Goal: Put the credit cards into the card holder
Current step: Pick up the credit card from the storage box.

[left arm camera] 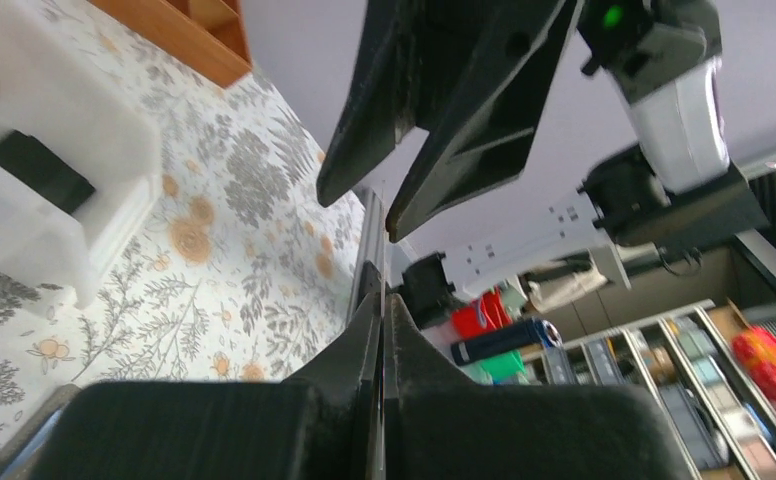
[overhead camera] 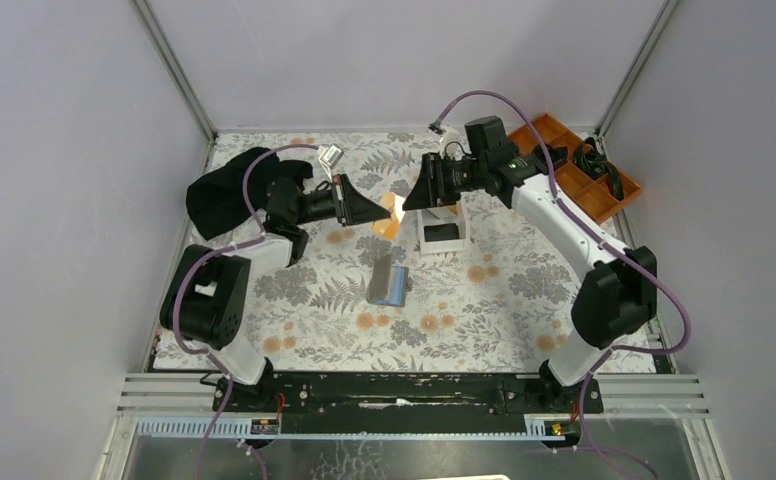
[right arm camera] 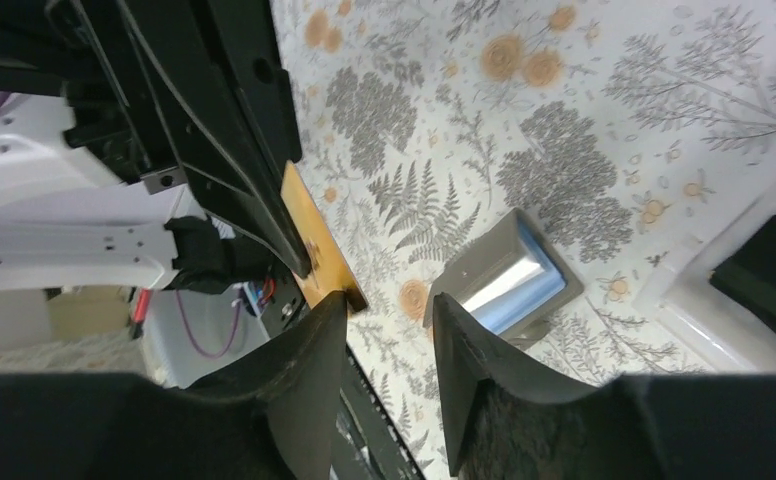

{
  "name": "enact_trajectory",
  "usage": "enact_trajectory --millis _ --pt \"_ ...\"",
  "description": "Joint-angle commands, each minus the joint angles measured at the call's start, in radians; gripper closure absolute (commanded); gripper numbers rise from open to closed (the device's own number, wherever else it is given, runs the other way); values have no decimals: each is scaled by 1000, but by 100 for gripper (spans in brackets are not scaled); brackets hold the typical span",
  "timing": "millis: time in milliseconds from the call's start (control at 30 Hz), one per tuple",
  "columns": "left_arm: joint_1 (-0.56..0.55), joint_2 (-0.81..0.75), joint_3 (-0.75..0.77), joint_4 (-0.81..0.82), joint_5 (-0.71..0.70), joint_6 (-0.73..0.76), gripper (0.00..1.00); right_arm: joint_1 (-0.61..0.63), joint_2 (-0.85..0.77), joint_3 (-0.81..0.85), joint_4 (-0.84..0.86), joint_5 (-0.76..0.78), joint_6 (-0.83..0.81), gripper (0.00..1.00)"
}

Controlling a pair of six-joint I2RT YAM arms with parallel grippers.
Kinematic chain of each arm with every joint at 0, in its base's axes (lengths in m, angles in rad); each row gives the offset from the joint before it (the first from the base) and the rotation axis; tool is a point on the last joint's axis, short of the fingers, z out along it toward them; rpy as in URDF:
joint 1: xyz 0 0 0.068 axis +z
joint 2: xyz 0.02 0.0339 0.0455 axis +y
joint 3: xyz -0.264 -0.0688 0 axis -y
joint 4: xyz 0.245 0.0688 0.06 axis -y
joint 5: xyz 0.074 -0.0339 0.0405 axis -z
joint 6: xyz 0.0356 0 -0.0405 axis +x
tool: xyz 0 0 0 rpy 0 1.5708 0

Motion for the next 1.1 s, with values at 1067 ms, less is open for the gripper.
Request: enact_trajectory --millis 1067 --pt "-90 -124 -45 -228 -489 125 100 10 -155 -463 868 95 434 58"
